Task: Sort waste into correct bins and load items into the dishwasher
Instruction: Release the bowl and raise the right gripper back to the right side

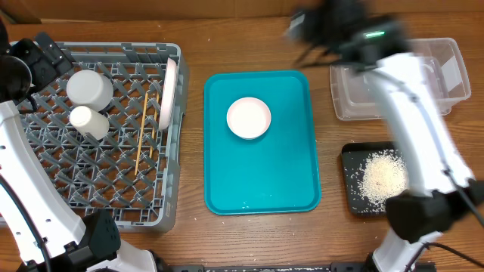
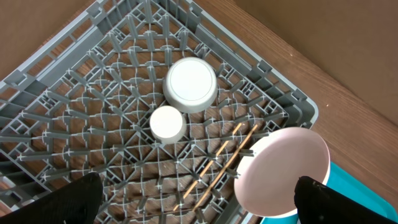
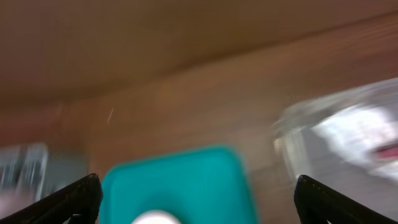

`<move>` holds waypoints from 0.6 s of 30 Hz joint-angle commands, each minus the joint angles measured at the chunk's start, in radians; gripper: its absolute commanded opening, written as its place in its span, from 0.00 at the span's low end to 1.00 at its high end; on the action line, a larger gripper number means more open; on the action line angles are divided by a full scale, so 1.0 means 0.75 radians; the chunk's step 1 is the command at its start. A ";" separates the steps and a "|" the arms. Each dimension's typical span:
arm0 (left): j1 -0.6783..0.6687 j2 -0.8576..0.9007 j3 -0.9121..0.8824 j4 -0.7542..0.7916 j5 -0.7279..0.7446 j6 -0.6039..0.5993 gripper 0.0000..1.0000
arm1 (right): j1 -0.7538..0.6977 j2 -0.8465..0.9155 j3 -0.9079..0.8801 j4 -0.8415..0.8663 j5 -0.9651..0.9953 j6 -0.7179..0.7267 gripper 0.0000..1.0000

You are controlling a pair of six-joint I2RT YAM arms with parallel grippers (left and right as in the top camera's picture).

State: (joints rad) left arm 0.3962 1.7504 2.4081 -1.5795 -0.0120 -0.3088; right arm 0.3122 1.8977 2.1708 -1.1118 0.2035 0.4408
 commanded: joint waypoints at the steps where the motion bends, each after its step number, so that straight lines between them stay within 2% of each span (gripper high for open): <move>1: 0.004 -0.004 -0.003 0.003 0.007 -0.013 1.00 | -0.221 -0.045 0.028 -0.020 0.042 0.007 1.00; 7: 0.004 -0.004 -0.003 0.003 0.007 -0.013 1.00 | -0.525 -0.044 0.011 -0.091 -0.022 0.008 1.00; 11: 0.004 -0.004 -0.003 0.065 0.094 -0.126 1.00 | -0.649 -0.044 0.011 -0.087 -0.089 0.007 1.00; 15: 0.004 -0.004 -0.003 0.059 0.267 -0.194 1.00 | -0.729 -0.044 0.011 -0.087 -0.089 0.007 1.00; 18: 0.002 -0.004 -0.003 0.069 0.535 -0.170 1.00 | -0.761 -0.044 0.011 -0.087 -0.089 0.007 1.00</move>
State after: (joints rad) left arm 0.3965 1.7504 2.4081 -1.5337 0.1562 -0.4133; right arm -0.2409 1.8729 2.1818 -1.1801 0.1528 0.4442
